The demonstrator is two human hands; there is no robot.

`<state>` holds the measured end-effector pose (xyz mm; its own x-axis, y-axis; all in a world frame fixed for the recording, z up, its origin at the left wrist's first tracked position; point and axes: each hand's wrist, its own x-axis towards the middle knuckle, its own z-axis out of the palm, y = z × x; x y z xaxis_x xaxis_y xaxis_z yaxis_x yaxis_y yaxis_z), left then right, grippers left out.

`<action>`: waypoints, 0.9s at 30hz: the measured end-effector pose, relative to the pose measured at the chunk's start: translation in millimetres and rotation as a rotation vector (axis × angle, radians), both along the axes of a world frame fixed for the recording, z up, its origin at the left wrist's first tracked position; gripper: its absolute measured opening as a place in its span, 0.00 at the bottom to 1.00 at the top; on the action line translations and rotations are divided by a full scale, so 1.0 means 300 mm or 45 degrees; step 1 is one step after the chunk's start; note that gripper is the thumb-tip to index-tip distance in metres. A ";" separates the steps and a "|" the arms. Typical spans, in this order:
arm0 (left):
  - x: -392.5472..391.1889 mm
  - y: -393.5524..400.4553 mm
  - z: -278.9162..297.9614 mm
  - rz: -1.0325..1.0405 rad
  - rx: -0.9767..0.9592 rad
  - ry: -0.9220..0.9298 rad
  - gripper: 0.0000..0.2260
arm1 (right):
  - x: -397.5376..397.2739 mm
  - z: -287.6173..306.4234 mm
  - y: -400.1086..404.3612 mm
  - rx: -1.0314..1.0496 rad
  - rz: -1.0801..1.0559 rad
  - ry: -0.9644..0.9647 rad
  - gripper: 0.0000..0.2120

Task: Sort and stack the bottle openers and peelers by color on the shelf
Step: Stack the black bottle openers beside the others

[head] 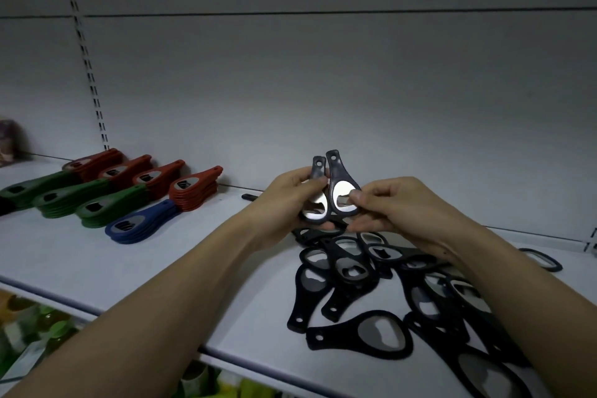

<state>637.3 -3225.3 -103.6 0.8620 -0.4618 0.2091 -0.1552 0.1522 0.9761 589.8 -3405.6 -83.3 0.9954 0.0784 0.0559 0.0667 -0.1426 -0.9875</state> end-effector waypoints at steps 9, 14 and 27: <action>-0.018 -0.011 0.007 -0.081 -0.070 0.040 0.17 | -0.014 0.004 0.025 -0.063 0.034 -0.029 0.12; -0.014 -0.014 -0.001 -0.070 -0.028 0.001 0.11 | -0.014 0.011 -0.007 -0.302 0.116 -0.040 0.15; -0.005 0.007 0.005 0.016 0.033 0.069 0.11 | -0.039 0.065 -0.188 -1.173 0.240 0.269 0.10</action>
